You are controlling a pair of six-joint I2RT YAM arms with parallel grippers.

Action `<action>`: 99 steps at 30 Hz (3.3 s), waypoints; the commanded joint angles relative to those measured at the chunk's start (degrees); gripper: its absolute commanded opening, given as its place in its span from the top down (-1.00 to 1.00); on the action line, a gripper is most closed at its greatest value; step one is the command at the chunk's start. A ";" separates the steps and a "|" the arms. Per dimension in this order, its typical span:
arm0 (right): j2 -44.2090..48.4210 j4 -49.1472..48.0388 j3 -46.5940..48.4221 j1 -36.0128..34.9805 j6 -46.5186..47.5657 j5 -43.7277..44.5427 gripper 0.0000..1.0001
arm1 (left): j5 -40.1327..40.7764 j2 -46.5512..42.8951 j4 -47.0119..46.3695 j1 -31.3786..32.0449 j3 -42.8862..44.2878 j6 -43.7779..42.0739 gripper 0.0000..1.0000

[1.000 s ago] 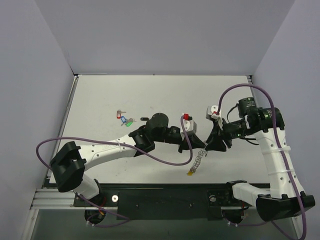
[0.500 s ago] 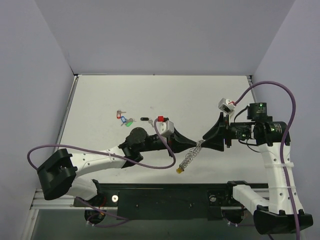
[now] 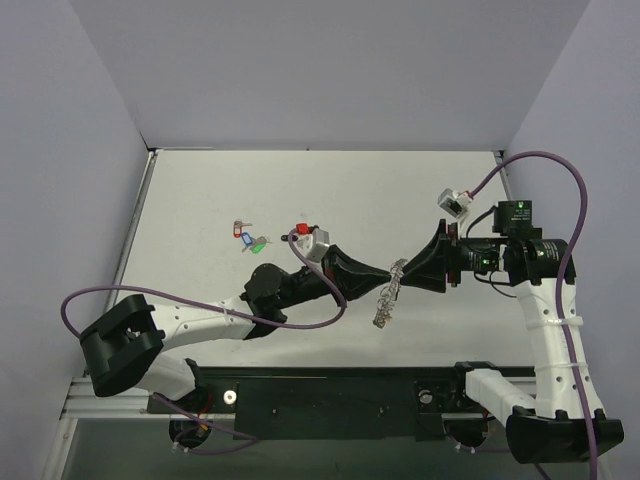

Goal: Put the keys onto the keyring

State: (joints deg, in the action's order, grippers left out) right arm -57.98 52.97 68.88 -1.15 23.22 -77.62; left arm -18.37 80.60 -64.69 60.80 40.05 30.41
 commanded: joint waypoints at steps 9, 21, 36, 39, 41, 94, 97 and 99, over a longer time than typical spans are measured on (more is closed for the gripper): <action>-0.91 -6.30 -2.08 0.71 -9.15 -4.82 0.24 | 5.18 -0.53 -7.39 0.11 0.29 3.34 1.00; -1.97 -8.41 -2.26 -0.79 -11.44 -4.82 0.44 | 6.42 -0.27 -7.47 0.20 0.73 3.07 1.00; -2.23 -9.99 -2.79 -1.40 -12.32 -4.90 1.00 | 7.56 -0.18 -8.79 0.20 0.03 2.81 1.00; -2.32 -12.62 -3.93 -1.75 -15.47 -4.90 1.00 | 7.65 0.00 -10.28 0.11 -0.41 2.81 1.00; -2.40 -14.55 -4.80 -2.10 -17.15 -4.82 1.00 | 7.73 0.26 -12.13 0.11 -0.68 2.55 1.00; -4.43 -29.94 -13.42 -4.30 -33.42 -3.06 1.00 | 11.69 -0.27 -22.68 0.11 -6.57 -7.12 1.00; -4.78 -31.08 -14.03 -4.65 -34.12 -2.18 1.00 | 11.43 0.17 -23.73 0.11 -6.74 -6.95 1.00; -4.78 -32.74 -14.74 -4.92 -36.22 -1.65 1.00 | 11.43 0.35 -24.34 0.11 -6.65 -6.77 1.00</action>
State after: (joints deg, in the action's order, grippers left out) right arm -62.22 22.50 54.11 -5.67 -11.57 -79.66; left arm -7.64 81.23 -72.66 60.66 32.80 23.29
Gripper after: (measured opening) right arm 0.003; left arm 0.021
